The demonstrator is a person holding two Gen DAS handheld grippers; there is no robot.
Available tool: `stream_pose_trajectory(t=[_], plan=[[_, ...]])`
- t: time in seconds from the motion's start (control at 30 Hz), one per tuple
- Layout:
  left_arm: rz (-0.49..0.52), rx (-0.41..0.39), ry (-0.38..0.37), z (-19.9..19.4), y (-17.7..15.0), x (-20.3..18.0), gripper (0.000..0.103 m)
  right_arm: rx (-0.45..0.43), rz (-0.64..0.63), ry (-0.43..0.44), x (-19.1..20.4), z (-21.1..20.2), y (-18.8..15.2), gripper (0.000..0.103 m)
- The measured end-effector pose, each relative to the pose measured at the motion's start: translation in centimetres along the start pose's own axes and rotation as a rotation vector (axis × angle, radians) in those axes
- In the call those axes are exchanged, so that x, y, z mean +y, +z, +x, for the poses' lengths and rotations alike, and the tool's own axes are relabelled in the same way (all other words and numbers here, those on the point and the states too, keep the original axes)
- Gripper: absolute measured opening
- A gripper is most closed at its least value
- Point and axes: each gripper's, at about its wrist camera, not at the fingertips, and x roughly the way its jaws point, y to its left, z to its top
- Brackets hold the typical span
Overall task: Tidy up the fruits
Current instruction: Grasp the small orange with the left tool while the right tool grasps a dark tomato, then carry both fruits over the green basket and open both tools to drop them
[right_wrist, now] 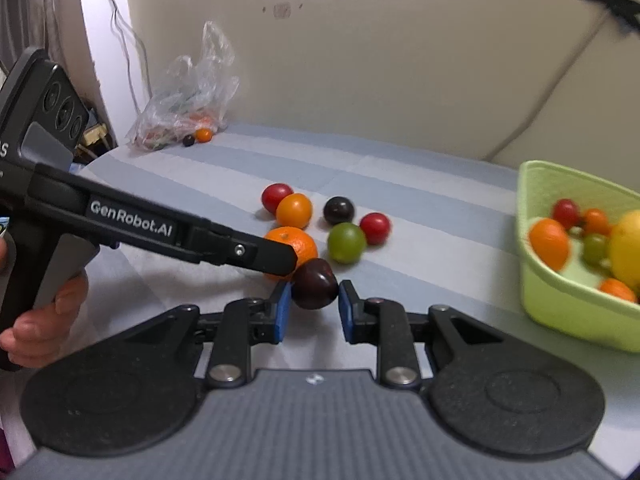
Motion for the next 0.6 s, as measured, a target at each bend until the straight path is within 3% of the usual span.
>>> stream_pose_trajectory(t=[0.27, 0.6], plan=[[0.088, 0.026, -0.069, 1.9, -0.4, -5.5, 0.033, -0.093, 0.087, -0.09, -2.0, -5.0, -3.0, 0.029], [0.211, 0.006, -0.12, 7.0, 3.9, -12.3, 0.033, -0.246, 0.116, -0.256, -7.9, -8.4, -2.8, 0.029]])
